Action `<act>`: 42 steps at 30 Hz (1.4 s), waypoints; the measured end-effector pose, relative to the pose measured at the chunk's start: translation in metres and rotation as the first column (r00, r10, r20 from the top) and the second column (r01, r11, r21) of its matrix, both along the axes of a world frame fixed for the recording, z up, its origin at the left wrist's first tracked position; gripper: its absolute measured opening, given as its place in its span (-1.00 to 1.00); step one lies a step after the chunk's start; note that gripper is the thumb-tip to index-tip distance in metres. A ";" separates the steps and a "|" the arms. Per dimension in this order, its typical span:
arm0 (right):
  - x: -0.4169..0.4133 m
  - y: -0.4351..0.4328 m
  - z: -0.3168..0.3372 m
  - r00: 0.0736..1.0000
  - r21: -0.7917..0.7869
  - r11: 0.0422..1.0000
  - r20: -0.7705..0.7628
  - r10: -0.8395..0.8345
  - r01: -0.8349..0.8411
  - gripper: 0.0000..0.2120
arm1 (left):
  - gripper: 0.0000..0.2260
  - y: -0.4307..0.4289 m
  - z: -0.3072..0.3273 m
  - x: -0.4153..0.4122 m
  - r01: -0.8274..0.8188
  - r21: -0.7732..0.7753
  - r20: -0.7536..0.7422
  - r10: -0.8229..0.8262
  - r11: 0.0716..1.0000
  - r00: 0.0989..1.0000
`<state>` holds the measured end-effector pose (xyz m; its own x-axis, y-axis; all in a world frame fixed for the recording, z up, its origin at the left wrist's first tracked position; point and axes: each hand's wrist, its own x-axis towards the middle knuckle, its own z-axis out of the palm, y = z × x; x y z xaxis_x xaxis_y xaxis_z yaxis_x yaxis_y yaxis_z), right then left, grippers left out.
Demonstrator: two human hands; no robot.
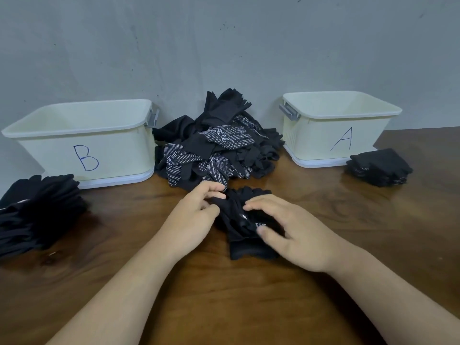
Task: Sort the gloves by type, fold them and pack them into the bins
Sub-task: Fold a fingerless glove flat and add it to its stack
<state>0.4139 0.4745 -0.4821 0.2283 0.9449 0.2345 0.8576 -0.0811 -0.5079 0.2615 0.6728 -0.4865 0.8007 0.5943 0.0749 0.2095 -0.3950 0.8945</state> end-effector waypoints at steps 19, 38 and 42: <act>-0.024 0.006 0.005 0.841 0.184 0.960 0.467 -0.275 0.211 -0.53 | -0.52 0.004 -0.014 0.002 0.056 0.158 -0.072 -0.045 0.986 0.996; -0.030 0.004 0.003 0.955 0.068 0.981 0.226 -0.190 0.179 -0.52 | -0.52 0.014 -0.016 0.002 0.025 0.135 -0.040 -0.019 0.991 0.999; -0.002 0.008 0.007 0.776 0.145 0.876 -0.546 -0.317 0.460 -0.71 | -0.57 0.004 -0.012 0.002 -0.125 0.204 0.152 0.095 0.971 0.984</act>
